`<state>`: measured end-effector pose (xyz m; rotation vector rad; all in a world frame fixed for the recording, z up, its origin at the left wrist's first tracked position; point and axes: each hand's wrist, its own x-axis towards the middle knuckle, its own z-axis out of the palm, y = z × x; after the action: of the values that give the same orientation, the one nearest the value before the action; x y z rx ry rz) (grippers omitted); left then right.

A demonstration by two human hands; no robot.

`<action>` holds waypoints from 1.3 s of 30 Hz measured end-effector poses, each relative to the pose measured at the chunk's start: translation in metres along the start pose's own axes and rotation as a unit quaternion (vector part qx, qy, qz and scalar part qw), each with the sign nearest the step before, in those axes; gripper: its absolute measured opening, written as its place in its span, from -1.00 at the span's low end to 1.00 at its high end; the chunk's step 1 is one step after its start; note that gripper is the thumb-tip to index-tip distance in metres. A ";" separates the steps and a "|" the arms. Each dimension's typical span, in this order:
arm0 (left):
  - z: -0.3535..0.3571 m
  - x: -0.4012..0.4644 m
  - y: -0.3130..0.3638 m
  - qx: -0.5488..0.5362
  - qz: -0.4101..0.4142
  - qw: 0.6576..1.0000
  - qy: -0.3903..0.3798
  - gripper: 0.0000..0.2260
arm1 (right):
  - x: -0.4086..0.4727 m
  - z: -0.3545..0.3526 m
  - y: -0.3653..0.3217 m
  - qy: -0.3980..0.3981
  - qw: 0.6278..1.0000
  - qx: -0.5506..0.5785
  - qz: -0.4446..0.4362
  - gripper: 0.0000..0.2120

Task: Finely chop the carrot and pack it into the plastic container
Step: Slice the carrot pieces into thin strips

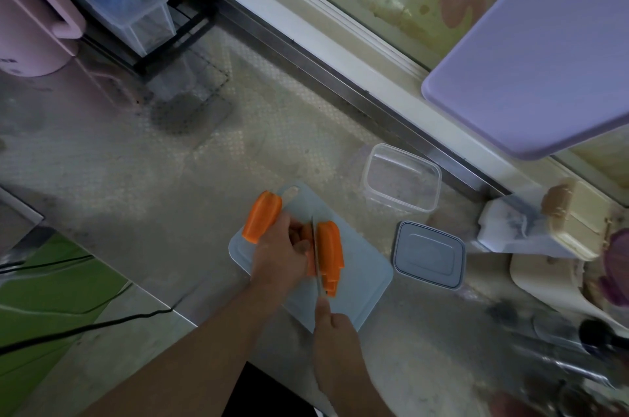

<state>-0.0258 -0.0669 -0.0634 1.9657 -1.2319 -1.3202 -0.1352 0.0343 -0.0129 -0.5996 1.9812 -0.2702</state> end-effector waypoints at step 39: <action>0.001 0.000 0.002 -0.011 -0.002 1.000 -0.002 -0.84 | -0.003 -0.011 -0.014 -0.088 0.990 0.106 0.006 -0.45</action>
<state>-0.0281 -0.0675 -0.0621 1.9520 -1.2098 -1.3343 -0.1402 0.0234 0.0004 -0.4591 1.7579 -0.4011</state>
